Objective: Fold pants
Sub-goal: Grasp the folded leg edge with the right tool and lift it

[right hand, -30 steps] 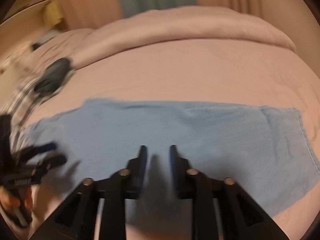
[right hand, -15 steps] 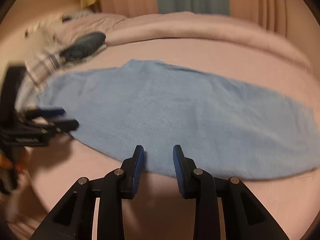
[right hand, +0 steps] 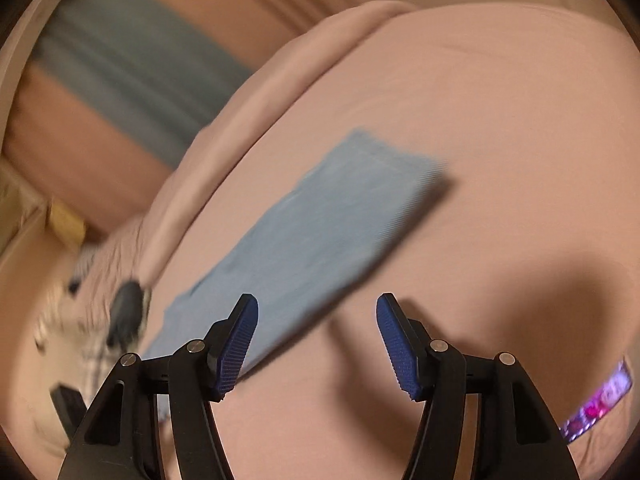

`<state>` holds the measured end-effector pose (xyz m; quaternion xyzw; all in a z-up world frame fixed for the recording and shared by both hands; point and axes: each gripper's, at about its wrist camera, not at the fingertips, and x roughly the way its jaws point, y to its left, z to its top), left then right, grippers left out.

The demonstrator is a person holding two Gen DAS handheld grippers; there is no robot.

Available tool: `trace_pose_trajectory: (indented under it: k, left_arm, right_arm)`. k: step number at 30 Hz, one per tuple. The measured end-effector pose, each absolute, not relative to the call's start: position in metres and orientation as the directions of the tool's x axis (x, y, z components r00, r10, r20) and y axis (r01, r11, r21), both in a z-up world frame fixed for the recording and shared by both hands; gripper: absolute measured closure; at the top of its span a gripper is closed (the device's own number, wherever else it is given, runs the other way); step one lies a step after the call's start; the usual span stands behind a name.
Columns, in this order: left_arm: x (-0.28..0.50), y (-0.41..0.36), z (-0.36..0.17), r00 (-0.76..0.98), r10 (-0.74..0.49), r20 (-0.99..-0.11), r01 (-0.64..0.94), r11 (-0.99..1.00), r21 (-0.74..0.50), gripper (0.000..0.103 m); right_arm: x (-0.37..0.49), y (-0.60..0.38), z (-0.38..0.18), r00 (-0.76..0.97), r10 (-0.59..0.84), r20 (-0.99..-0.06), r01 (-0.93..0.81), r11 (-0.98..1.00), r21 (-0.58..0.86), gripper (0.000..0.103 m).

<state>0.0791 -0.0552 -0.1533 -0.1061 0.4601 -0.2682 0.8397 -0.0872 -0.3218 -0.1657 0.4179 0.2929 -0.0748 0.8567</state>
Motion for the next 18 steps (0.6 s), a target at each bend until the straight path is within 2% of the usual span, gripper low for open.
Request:
trace_pose_trajectory:
  k: [6, 13, 14, 16, 18]
  left_arm:
    - [0.091, -0.114, -0.156, 0.325, -0.633, -0.703, 0.42, 0.763, -0.492, 0.016]
    - [0.101, -0.152, -0.166, 0.304, -0.603, -0.737, 0.455, 0.772, -0.443, 0.016]
    - [0.104, -0.154, -0.169, 0.299, -0.598, -0.743, 0.45, 0.775, -0.443, 0.016]
    - [0.108, -0.155, -0.173, 0.296, -0.59, -0.751, 0.438, 0.783, -0.442, 0.016]
    - [0.11, -0.155, -0.176, 0.294, -0.584, -0.757, 0.428, 0.789, -0.442, 0.016]
  right_arm:
    - [-0.085, -0.334, -0.18, 0.826, 0.098, -0.556, 0.4, 0.592, 0.699, 0.041]
    - [-0.082, -0.344, -0.161, 0.829, 0.003, -0.559, 0.432, 0.631, 0.644, 0.042]
    - [-0.077, -0.348, -0.16, 0.824, -0.002, -0.567, 0.439, 0.634, 0.637, 0.045]
    - [-0.065, -0.353, -0.159, 0.805, -0.022, -0.593, 0.458, 0.659, 0.597, 0.073]
    - [-0.059, -0.36, -0.16, 0.788, -0.023, -0.615, 0.464, 0.678, 0.57, 0.087]
